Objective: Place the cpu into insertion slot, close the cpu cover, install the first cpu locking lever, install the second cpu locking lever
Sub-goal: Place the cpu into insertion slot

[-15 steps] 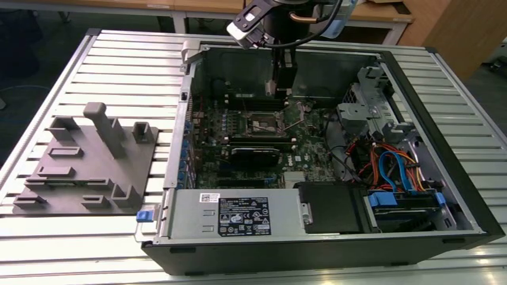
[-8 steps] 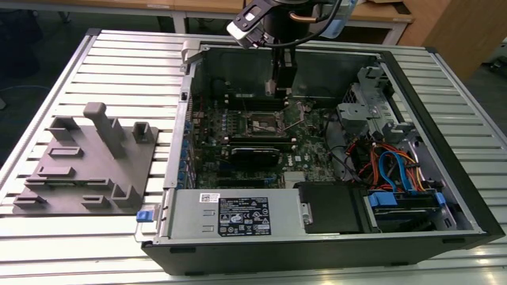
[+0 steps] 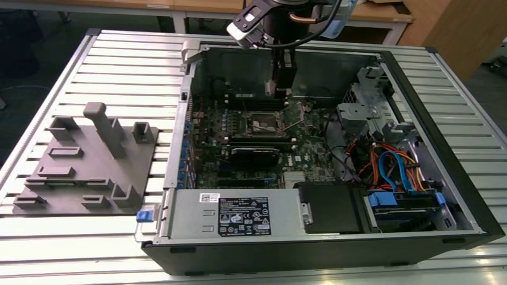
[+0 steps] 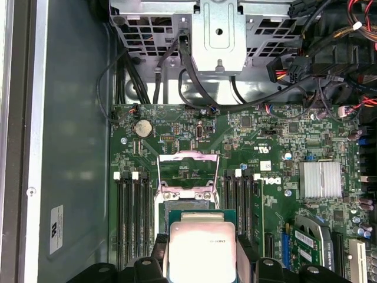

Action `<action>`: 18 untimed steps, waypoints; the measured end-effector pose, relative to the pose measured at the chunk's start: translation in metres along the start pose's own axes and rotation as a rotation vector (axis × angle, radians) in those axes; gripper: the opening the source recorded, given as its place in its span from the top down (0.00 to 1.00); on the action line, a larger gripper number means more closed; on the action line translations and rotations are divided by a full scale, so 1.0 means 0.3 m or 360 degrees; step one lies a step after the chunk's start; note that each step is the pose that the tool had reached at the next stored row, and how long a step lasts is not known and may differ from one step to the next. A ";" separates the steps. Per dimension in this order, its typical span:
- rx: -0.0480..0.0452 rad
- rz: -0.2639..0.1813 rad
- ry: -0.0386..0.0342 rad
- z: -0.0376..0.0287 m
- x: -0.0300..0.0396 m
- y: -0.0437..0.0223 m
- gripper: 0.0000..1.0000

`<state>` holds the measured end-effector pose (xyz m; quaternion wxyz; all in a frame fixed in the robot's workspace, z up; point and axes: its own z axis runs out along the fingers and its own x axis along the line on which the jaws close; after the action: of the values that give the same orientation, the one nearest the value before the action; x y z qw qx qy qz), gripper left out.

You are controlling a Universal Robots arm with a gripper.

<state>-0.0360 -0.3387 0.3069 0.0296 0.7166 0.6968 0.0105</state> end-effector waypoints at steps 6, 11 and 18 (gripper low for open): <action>0.0000 0.0000 0.0001 0.003 0.000 0.000 0.46; 0.0000 0.0000 0.0001 0.003 0.000 0.000 0.46; 0.0000 0.0000 0.0001 0.024 0.001 -0.001 0.46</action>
<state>-0.0360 -0.3386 0.2996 0.0294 0.7166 0.6968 0.0107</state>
